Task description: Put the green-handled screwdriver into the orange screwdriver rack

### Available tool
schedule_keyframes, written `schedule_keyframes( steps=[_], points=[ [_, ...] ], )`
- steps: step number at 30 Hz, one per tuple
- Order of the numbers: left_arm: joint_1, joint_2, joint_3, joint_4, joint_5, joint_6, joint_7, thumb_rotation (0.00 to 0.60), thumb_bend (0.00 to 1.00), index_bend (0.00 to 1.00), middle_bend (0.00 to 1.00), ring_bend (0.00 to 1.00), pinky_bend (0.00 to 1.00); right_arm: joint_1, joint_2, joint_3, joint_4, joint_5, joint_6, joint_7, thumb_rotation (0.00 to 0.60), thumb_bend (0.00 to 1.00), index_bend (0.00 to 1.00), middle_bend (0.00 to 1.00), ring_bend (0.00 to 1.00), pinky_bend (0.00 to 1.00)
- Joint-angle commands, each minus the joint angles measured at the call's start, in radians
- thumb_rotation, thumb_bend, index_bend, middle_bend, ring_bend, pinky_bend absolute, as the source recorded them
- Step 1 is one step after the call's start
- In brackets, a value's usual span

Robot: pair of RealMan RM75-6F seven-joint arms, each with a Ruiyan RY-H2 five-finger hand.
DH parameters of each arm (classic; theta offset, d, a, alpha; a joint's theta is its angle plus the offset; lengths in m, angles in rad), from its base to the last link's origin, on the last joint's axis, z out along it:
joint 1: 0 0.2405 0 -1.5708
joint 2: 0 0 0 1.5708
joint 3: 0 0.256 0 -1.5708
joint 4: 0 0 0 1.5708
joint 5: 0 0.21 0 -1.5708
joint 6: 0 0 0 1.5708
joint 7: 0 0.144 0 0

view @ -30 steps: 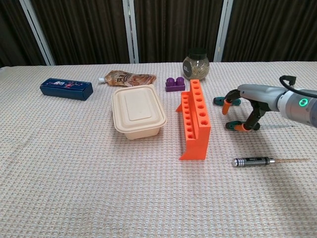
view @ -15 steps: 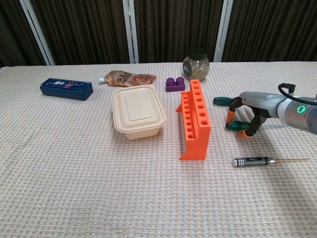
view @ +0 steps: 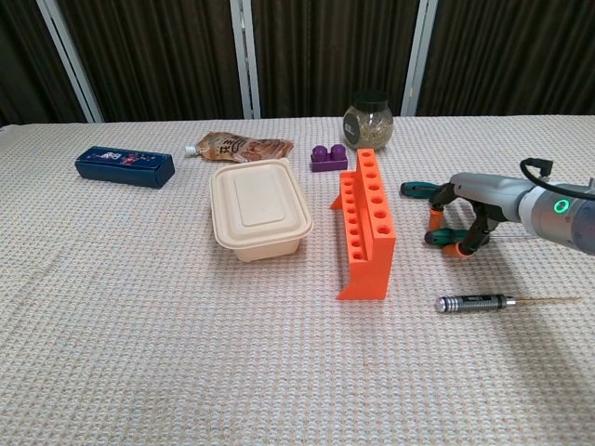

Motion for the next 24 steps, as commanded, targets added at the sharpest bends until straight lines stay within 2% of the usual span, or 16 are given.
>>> schedule_keyframes(
  steps=[1, 6, 11, 17, 21, 24],
  points=[
    [0.0, 0.0, 0.0, 0.002, -0.002, 0.0, -0.002, 0.6, 0.16, 0.11, 0.0, 0.0, 0.0, 0.002, -0.004, 0.0, 0.007, 0.004, -0.001, 0.002, 0.6, 0.32, 0.48, 0.1, 0.0, 0.0],
    [0.001, -0.001, 0.0, 0.005, -0.005, 0.001, -0.005, 0.6, 0.17, 0.11, 0.0, 0.0, 0.0, 0.003, -0.011, 0.002, 0.023, 0.01, 0.001, 0.008, 0.6, 0.35, 0.56, 0.15, 0.0, 0.0],
    [0.003, -0.001, 0.002, 0.008, -0.001, 0.007, -0.009, 0.6, 0.17, 0.11, 0.0, 0.0, 0.0, -0.004, 0.0, 0.006, 0.012, -0.004, 0.018, 0.021, 0.6, 0.38, 0.59, 0.18, 0.0, 0.0],
    [0.009, 0.006, 0.005, 0.007, 0.006, 0.02, -0.015, 0.6, 0.17, 0.11, 0.0, 0.0, 0.0, -0.069, 0.132, 0.051, -0.166, -0.101, 0.057, 0.169, 0.6, 0.39, 0.62, 0.2, 0.0, 0.0],
    [0.01, 0.009, 0.009, 0.001, 0.011, 0.02, -0.014, 0.6, 0.16, 0.11, 0.0, 0.0, 0.0, -0.131, 0.263, 0.102, -0.317, -0.175, 0.018, 0.364, 0.6, 0.39, 0.63, 0.21, 0.0, 0.0],
    [0.009, 0.011, 0.011, -0.004, 0.017, 0.019, -0.011, 0.6, 0.17, 0.11, 0.0, 0.0, 0.0, -0.155, 0.313, 0.124, -0.364, -0.209, -0.009, 0.458, 0.6, 0.39, 0.64, 0.21, 0.0, 0.0]
  ],
)
